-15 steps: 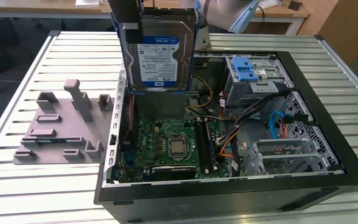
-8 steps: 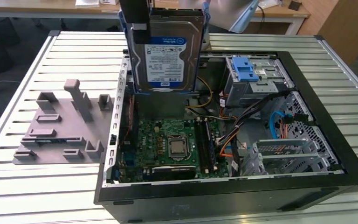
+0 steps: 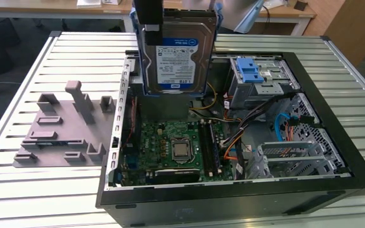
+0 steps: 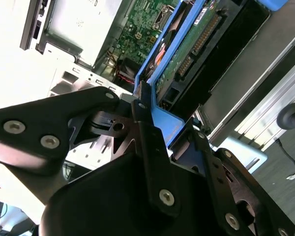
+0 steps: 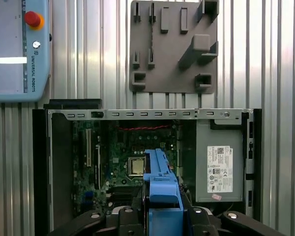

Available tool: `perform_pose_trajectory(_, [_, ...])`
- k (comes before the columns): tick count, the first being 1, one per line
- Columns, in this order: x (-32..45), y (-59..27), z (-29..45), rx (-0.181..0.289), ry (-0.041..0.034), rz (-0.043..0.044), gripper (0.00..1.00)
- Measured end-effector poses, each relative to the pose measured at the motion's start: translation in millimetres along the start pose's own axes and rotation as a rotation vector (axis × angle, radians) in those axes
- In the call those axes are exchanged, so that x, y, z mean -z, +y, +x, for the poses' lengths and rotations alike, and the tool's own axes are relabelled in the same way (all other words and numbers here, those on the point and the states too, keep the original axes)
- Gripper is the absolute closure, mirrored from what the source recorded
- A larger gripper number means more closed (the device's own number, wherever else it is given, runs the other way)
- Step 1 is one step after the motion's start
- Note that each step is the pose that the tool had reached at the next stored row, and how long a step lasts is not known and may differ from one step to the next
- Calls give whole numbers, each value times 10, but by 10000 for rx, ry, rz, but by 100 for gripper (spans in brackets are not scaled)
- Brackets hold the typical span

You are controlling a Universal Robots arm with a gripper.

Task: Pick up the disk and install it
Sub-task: 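Insert the disk into the insertion slot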

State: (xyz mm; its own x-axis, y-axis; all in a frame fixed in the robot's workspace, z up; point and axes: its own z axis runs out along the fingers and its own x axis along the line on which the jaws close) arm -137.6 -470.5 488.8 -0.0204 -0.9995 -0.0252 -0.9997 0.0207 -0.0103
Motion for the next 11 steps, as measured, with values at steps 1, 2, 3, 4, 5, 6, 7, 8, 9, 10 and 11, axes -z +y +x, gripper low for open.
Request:
perform_pose_trajectory(1, [0, -15, 1, 0, 0, 0, 64])
perform_pose_trajectory(2, [-1, -30, 1, 0, 1, 0, 64])
perform_pose_trajectory(3, [-1, -45, 2, 0, 0, 0, 64])
perform_pose_trajectory(4, [-2, -60, 3, -1, 0, 0, 64])
perform_pose_trajectory(5, [-2, -74, 4, 0, 0, 0, 64])
perform_pose_trajectory(6, [-2, -89, 4, -1, 1, -1, 64])
perform_pose_trajectory(7, [-2, -104, 5, 0, 1, 0, 64])
perform_pose_trajectory(8, [-3, -119, 6, 0, 0, 0, 64])
perform_pose_trajectory(9, [-3, -135, 7, 0, 1, 0, 64])
perform_pose_trajectory(10, [-4, -153, 8, 0, 0, 0, 64])
perform_pose_trajectory(11, [-5, -170, 9, 0, 0, 0, 64])
